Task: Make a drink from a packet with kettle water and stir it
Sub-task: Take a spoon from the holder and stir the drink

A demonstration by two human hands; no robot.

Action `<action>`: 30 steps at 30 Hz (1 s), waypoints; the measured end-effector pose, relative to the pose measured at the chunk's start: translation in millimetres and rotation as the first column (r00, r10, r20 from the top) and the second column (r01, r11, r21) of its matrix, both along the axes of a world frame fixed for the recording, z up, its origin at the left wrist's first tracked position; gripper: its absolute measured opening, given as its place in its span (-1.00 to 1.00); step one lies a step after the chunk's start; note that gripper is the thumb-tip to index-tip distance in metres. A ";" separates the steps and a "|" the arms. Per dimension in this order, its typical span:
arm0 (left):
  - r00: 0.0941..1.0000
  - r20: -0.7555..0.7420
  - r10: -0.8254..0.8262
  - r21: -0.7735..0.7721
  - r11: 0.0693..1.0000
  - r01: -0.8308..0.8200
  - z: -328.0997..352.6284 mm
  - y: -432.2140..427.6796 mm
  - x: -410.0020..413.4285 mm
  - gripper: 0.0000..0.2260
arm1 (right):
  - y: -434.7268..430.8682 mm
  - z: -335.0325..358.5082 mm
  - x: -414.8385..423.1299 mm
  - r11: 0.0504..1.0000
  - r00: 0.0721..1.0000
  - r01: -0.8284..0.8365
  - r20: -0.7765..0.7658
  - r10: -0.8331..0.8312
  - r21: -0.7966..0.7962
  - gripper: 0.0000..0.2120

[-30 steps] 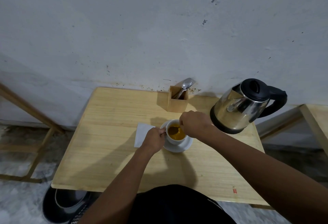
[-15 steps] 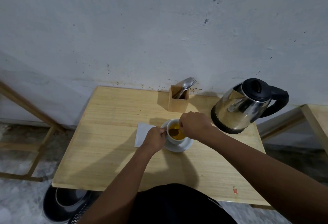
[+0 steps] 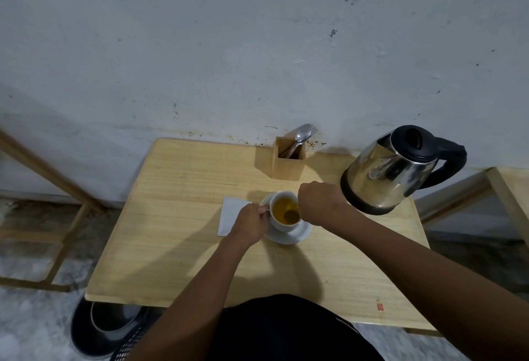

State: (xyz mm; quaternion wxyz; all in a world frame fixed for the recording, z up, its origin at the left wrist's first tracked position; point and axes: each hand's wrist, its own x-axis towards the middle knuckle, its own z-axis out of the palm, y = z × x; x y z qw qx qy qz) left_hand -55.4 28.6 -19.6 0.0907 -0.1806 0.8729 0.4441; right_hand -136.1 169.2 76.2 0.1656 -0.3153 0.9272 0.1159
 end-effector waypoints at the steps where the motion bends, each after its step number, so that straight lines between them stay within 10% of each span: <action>1: 1.000 0.002 -0.001 -0.002 1.000 0.001 -0.8 -0.1 -0.2 -0.72 | -0.6 -1.7 1.1 1.000 1.000 0.012 0.014 -0.012 -0.006 -0.83; 14: 1.000 0.011 0.005 0.020 1.000 -0.005 -3.0 -1.0 -0.3 -0.74 | 19.9 -13.5 4.3 0.993 0.989 0.102 -0.104 -0.107 -0.052 -0.86; 30: 1.000 -0.016 -0.018 -0.019 1.000 0.018 -2.2 -1.5 -1.8 -0.74 | 91.5 -63.0 49.6 0.707 0.936 0.199 -0.082 -0.342 -0.679 -0.83</action>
